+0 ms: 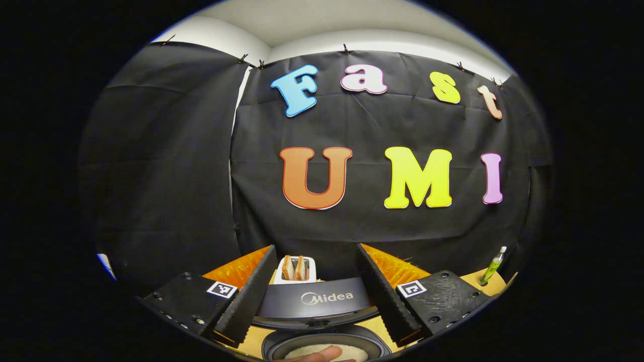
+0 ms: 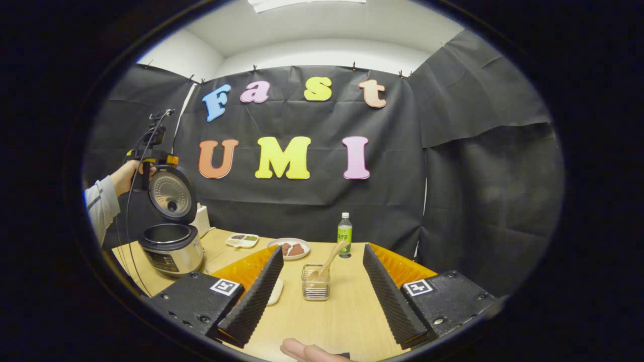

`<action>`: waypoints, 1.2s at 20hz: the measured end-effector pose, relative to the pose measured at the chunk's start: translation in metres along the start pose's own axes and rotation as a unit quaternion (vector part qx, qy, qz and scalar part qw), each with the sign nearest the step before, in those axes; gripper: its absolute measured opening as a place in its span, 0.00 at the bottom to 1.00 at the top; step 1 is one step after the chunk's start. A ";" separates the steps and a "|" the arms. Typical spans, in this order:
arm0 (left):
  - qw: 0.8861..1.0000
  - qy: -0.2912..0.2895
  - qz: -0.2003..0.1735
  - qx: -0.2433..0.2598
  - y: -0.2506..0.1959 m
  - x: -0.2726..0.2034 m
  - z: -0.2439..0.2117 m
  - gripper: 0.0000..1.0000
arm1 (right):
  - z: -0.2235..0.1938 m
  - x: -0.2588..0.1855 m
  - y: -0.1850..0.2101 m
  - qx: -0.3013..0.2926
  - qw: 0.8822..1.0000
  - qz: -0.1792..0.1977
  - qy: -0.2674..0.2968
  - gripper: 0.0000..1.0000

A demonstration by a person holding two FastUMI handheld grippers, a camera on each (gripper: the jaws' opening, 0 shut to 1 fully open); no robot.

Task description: Close the left gripper, press the button to open the rice cooker; take a wooden spoon from the chopstick holder with the right hand, scoop a spoonful of rice and pour it into the rice cooker, then put the wooden spoon back into the chopstick holder.

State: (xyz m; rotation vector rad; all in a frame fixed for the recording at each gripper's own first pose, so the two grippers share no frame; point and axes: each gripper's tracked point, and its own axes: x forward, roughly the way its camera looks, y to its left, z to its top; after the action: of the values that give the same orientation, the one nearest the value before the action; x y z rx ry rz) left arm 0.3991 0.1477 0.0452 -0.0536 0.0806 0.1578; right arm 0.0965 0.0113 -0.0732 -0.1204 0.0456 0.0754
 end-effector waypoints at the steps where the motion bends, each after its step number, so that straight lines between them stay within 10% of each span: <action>1: 1.000 0.004 0.000 -0.001 -0.001 -0.006 -0.002 1.00 | 0.002 -0.007 0.003 0.002 1.000 0.002 -0.005 1.00; 24: 0.998 0.055 -0.014 -0.012 -0.020 -0.113 -0.108 0.99 | -0.041 -0.090 0.014 -0.003 1.000 0.013 -0.016 1.00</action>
State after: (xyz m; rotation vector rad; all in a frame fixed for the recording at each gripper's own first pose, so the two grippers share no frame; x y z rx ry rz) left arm 0.2832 0.1036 -0.0521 -0.0866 0.1887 0.1279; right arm 0.0045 0.0141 -0.1110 -0.1253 0.0146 0.1044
